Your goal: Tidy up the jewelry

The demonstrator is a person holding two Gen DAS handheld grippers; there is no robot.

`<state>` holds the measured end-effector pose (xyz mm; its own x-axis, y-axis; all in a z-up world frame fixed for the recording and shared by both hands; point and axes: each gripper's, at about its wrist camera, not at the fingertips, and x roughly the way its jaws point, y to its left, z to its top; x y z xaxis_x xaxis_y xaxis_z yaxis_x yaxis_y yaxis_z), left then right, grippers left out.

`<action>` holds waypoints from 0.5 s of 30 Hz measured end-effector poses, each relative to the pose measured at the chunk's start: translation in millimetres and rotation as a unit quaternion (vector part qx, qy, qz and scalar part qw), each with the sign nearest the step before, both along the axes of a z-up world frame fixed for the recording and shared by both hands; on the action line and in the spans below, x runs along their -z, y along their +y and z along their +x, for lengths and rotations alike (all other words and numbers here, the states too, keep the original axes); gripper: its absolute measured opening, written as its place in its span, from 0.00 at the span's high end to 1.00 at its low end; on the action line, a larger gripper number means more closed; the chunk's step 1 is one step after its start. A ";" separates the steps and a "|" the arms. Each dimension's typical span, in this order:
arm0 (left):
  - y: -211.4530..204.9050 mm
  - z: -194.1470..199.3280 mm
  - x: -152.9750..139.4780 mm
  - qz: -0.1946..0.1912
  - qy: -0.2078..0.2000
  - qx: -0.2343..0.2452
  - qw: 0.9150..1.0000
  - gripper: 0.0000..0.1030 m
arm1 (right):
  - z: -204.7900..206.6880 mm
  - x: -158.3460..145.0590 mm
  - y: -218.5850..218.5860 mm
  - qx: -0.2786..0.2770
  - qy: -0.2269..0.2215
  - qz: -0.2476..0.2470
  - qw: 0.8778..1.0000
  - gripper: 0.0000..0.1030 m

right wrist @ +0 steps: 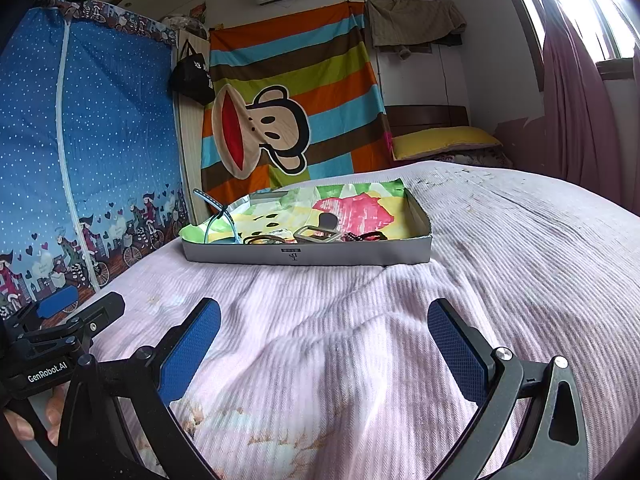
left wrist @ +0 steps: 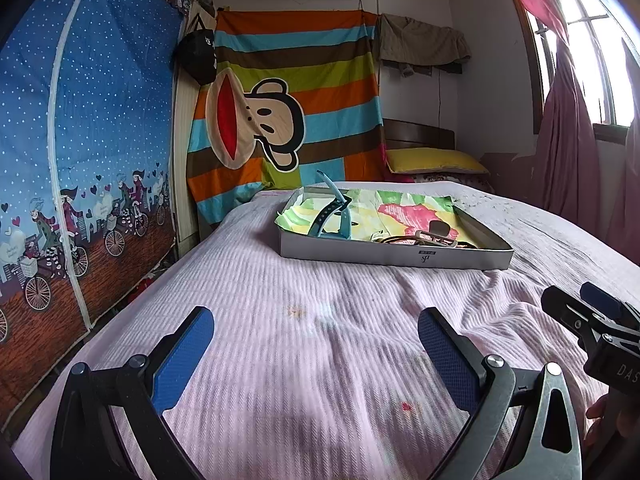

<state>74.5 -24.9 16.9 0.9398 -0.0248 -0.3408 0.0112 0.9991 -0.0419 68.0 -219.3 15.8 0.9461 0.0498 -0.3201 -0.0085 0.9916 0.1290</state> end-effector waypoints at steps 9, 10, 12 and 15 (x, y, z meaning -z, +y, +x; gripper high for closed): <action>-0.4 0.1 0.1 0.000 0.000 0.000 1.000 0.00 | 0.0 -0.2 -0.1 0.000 0.000 0.000 1.000 0.01; -0.4 0.0 0.2 0.000 0.000 0.000 1.000 0.00 | -0.3 -0.1 0.0 0.000 0.000 0.000 1.000 0.01; -0.4 0.1 0.0 0.000 0.000 0.000 1.000 0.00 | -0.2 -0.2 0.0 0.001 0.000 0.000 1.000 0.01; -0.4 0.2 0.1 -0.001 0.001 0.000 1.000 0.00 | -0.2 -0.1 -0.1 0.000 0.000 0.000 1.000 0.01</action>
<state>74.7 -25.3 16.7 0.9389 -0.0246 -0.3432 0.0102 0.9990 -0.0436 67.9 -219.5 15.9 0.9461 0.0492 -0.3201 -0.0080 0.9916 0.1288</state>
